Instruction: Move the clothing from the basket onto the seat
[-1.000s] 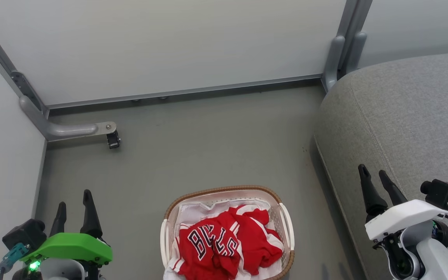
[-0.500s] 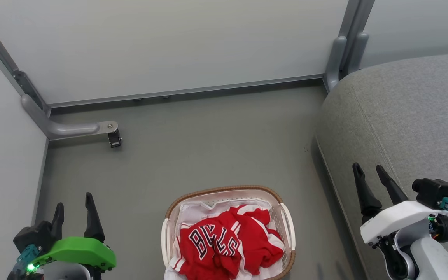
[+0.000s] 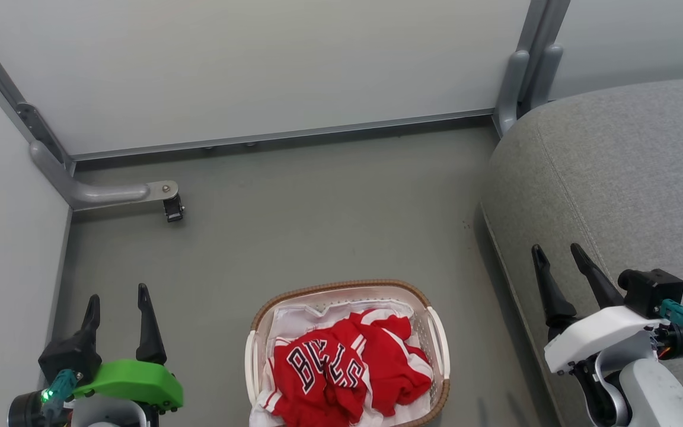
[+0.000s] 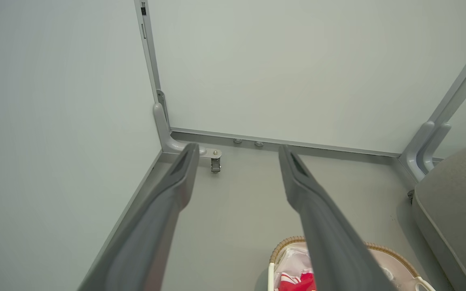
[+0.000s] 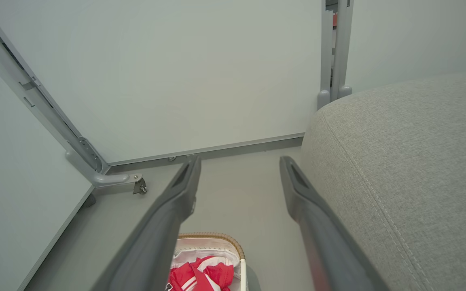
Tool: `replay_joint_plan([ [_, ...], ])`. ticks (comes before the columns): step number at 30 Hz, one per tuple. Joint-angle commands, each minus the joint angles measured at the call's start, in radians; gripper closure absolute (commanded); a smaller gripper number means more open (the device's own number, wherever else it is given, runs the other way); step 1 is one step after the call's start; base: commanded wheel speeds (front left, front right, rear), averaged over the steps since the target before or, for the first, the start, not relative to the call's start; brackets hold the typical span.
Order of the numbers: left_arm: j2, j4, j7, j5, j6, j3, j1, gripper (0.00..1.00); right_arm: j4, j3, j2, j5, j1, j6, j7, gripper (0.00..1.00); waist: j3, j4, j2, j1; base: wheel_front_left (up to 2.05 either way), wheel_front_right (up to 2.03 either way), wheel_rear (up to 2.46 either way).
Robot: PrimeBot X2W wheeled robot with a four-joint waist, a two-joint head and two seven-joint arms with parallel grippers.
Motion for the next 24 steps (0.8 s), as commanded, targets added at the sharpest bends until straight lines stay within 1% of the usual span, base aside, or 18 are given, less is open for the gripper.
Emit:
replay_joint_plan([
  [1,0.009,-0.005,-0.010,0.028,0.005,-0.001,0.012,0.00,0.000,0.005,-0.011,-0.024,-0.019,0.000,-0.011,0.00,0.001,-0.001,-0.0001,0.0000,0.00,0.00,0.00],
  [7,0.000,0.013,-0.022,0.067,0.011,-0.002,0.012,0.00,0.005,0.017,-0.017,-0.064,-0.030,0.000,-0.022,0.00,0.014,-0.006,-0.0001,0.0000,0.00,0.00,0.00],
  [14,-0.018,0.056,-0.036,0.112,-0.015,-0.022,-0.017,0.00,0.005,0.040,-0.035,-0.099,-0.053,0.000,-0.037,0.00,0.049,-0.015,-0.0001,0.0000,0.00,0.00,0.00],
  [18,-0.033,0.108,-0.043,0.139,-0.051,-0.061,-0.066,0.00,-0.016,0.049,-0.045,-0.119,-0.092,0.000,-0.044,0.00,0.115,-0.027,-0.0001,0.0000,0.00,0.00,0.00],
  [24,-0.049,0.226,-0.054,0.197,-0.094,-0.148,-0.187,0.00,-0.066,0.073,-0.062,-0.142,-0.188,0.000,-0.055,0.00,0.265,-0.066,-0.0001,0.0000,0.00,0.00,0.00],
])
